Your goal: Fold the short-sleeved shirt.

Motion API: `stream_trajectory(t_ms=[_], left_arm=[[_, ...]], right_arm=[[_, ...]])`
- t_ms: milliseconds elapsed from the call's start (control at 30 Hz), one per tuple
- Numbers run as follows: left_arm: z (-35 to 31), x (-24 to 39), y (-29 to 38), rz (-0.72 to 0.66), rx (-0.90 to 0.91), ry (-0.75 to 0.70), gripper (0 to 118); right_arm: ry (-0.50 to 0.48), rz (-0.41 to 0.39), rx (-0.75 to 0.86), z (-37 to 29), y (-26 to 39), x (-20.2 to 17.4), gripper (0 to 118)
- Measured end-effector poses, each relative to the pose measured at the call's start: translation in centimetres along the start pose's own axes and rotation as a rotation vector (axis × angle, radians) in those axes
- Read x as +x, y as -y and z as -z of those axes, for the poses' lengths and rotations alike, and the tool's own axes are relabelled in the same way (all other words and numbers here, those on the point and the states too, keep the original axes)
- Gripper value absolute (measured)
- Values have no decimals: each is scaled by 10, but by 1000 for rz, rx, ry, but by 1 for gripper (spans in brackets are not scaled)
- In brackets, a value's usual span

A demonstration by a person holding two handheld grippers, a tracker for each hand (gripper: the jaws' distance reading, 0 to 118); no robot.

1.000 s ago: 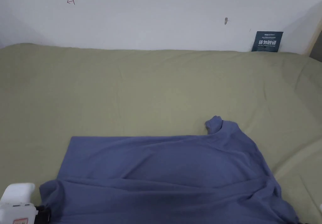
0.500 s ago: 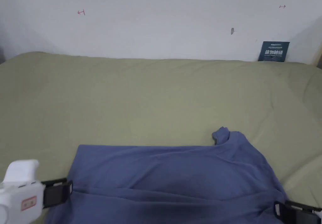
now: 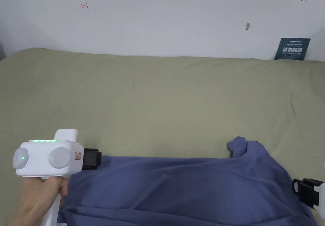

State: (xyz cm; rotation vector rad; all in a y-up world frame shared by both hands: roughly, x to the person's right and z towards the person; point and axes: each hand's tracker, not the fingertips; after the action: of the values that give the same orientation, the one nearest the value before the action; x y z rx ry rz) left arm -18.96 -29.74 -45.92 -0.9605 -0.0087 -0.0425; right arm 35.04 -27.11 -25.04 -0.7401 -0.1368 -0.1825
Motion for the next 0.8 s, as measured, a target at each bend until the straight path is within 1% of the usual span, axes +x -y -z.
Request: stream_trajectory(t_ms=[33, 100, 167, 233, 267, 300, 367, 400, 433, 467, 500, 533, 567, 600, 633, 667, 733, 767, 800], left_arm=[[5, 3, -1, 11, 5, -14, 118], [24, 3, -7, 22, -26, -33, 118], [40, 5, -7, 7, -55, -36, 118], [52, 7, -8, 5, -89, -30, 118], [55, 9, -8, 18, -117, -23, 116], [54, 11, -8, 23, -110, -21, 104], [44, 14, -5, 13, -77, 35, 83], [39, 16, -5, 21, -71, 25, 54], [38, 13, -7, 31, -56, 56, 26], [36, 13, -8, 12, -69, 108, 1], [37, 14, -8, 5, -73, 117, 1], [37, 18, -7, 26, -71, 83, 1], [40, 17, -8, 58, -70, 76, 1], [40, 18, -9, 48, -73, 77, 1], [40, 17, -9, 46, -72, 77, 1], [39, 17, -10, 43, -73, 78, 1], [39, 17, -9, 47, -74, 78, 1], [39, 17, -10, 51, -75, 78, 1], [40, 17, -11, 54, -79, 79, 1]], right_arm=[[3, -2, -6, 4, -1, 2, 2], [-14, -11, -15, 13, -2, 9, 2], [7, -8, -40, 24, -5, 12, 2], [7, -2, -51, 33, -9, 19, 2], [10, 4, -66, 38, -11, 22, 2], [14, 3, -69, 42, -13, 23, 2], [32, 2, -83, 53, -17, 31, 2], [39, 0, -91, 58, -20, 33, 2], [39, 0, -99, 63, -22, 35, 2], [38, 4, -124, 67, -27, 36, 2], [36, 10, -125, 71, -30, 36, 2], [33, 17, -126, 75, -32, 38, 9], [32, 23, -134, 80, -36, 38, 33], [33, 25, -150, 85, -41, 38, 84], [34, 22, -176, 90, -45, 37, 110], [31, 14, -205, 99, -47, 37, 118], [38, -11, -211, 113, -49, 38, 115], [58, -36, -231, 113, -50, 30, 115], [67, -45, -271, 122, -50, 29, 109]])
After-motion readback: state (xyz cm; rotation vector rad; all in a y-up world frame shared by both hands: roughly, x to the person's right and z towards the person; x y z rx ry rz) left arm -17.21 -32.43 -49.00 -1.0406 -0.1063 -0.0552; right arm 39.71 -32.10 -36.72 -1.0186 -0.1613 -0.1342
